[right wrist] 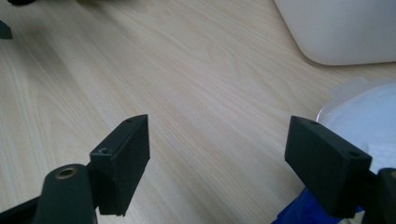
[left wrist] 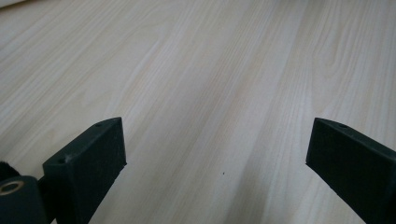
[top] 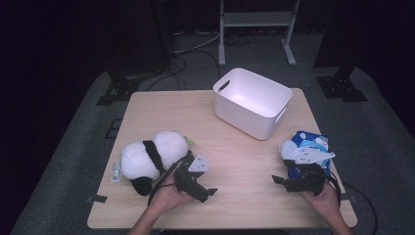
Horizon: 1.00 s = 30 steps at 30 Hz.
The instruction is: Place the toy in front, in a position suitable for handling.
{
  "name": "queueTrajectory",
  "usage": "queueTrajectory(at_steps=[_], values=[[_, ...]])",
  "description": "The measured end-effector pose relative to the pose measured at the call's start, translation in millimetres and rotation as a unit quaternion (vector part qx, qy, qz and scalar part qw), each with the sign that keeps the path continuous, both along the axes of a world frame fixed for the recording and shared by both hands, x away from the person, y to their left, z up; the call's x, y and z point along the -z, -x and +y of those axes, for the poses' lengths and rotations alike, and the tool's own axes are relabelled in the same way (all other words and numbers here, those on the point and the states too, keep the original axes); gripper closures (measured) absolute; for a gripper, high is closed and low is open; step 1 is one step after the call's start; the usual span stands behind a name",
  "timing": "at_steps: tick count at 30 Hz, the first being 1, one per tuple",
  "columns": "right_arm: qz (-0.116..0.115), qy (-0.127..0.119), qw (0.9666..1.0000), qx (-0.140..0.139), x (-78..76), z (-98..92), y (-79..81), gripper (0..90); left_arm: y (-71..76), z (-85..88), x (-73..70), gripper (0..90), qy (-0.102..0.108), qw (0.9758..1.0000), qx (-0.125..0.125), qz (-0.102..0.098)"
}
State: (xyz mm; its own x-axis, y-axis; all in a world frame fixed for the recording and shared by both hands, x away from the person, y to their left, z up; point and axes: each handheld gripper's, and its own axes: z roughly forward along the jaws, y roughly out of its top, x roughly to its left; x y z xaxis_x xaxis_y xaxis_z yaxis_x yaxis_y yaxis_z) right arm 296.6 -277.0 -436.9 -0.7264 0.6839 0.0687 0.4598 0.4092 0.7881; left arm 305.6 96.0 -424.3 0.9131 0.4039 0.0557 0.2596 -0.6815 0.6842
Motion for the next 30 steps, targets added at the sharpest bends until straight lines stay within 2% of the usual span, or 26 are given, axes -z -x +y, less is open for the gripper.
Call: queueTrajectory(at_steps=[8, 14, 17, 23, 28, 30], values=[[-0.001, -0.003, 1.0, 0.004, -0.7, -4.2, 0.0, 21.0, -2.6, 3.7, -21.7, 3.6, 0.001, 0.9998, 0.009, -0.015], [-0.002, -0.001, 1.0, 0.002, -2.2, -2.9, 1.6, 21.0, -6.8, 20.2, -49.1, 3.6, -0.015, 0.9992, 0.003, -0.037], [-0.006, 0.003, 1.0, 0.0, -3.8, -0.4, 2.8, 21.0, -11.0, 33.1, -62.1, 3.6, -0.015, 0.999, 0.0, -0.043], [-0.007, 0.007, 0.9999, -0.003, -3.8, 2.4, 3.4, 21.0, -21.5, 65.4, -81.6, 3.6, -0.024, 0.9977, -0.03, -0.055], [-0.009, 0.009, 0.9999, -0.005, -4.7, 4.3, 4.0, 21.0, -29.3, 93.4, -92.6, 3.6, -0.044, 0.9954, -0.056, -0.064], [-0.01, 0.009, 0.9999, -0.007, -5.1, 4.8, 4.1, 21.0, -32.8, 103.7, -95.3, 3.5, -0.049, 0.9947, -0.066, -0.061]])
